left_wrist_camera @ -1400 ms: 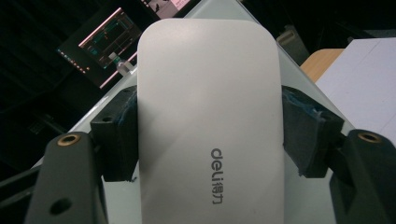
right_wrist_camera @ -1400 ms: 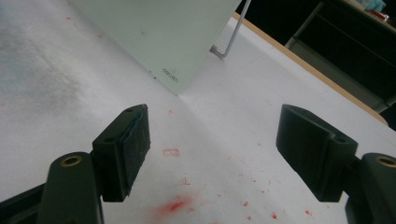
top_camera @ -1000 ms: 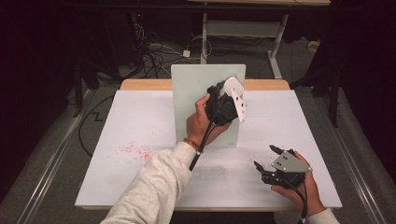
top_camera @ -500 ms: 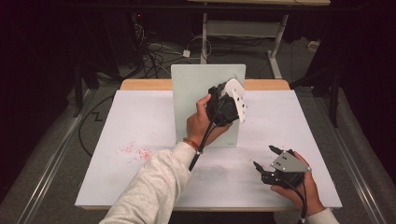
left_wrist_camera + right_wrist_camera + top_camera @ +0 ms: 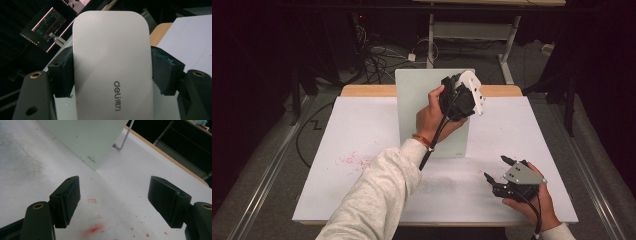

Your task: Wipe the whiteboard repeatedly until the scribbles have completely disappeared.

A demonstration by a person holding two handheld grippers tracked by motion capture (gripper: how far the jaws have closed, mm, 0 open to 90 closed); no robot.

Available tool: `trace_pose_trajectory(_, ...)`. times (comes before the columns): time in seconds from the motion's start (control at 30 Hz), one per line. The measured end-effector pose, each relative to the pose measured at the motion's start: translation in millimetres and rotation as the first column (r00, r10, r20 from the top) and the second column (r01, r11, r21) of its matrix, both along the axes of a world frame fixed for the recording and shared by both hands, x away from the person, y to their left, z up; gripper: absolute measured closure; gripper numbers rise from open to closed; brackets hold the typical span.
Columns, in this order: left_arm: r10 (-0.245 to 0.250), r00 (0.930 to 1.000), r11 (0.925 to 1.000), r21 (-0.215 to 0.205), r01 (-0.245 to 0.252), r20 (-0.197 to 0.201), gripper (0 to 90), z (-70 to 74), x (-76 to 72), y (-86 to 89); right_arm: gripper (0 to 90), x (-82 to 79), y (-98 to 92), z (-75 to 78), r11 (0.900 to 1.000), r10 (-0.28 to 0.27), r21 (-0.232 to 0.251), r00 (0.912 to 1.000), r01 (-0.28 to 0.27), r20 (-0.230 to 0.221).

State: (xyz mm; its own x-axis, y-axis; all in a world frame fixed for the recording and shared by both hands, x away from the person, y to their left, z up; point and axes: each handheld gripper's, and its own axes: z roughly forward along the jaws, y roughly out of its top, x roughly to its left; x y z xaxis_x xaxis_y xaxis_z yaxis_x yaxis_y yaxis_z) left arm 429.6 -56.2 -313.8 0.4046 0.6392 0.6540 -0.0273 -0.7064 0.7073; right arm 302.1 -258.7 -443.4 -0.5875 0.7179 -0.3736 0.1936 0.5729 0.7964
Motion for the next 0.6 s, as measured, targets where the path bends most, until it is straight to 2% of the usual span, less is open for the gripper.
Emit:
trace_pose_trajectory(0.17, -0.005, 1.0, 0.9999, -0.011, 0.005, -0.006, 28.5, -4.6, -1.1, 2.8, 26.5, -0.1, 0.1, -0.2, 1.0, 0.0, -0.003, 1.0, 0.0, -0.002)
trace_pose_trajectory(0.23, -0.004, 1.0, 1.0, 0.004, 0.004, -0.001, 28.5, -10.9, -3.3, 3.9, 26.5, -0.7, 0.6, 0.2, 1.0, 0.001, -0.005, 1.0, -0.001, -0.001)
trace_pose_trajectory(0.47, -0.018, 0.9998, 0.9991, 0.039, 0.018, 0.003, 28.5, -48.4, -16.0, 10.6, 26.5, -0.4, 2.1, -0.4, 1.0, 0.004, -0.014, 1.0, -0.004, 0.001)
trace_pose_trajectory(0.5, -0.035, 0.9993, 0.9991, -0.024, 0.035, 0.014, 28.5, -57.4, -16.0, 8.3, 26.5, -0.4, 2.1, -0.4, 1.0, 0.004, -0.014, 1.0, -0.004, 0.001)
trace_pose_trajectory(0.53, -0.031, 0.9995, 0.9995, 0.007, 0.031, 0.007, 28.5, -61.6, -18.6, 9.4, 26.5, -1.1, 2.5, -0.5, 1.0, 0.001, -0.008, 1.0, -0.001, -0.003)
trace_pose_trajectory(0.57, -0.021, 0.9997, 0.9978, 0.063, 0.022, -0.008, 28.5, -64.7, -22.2, 11.4, 26.5, -1.1, 2.6, -0.5, 1.0, 0.002, -0.009, 1.0, -0.002, 0.001)
trace_pose_trajectory(0.6, -0.024, 0.9997, 0.9965, 0.08, 0.025, -0.009, 28.5, -71.7, -24.8, 11.7, 26.5, -0.8, 2.2, -0.4, 1.0, 0.002, -0.007, 1.0, -0.002, 0.001)
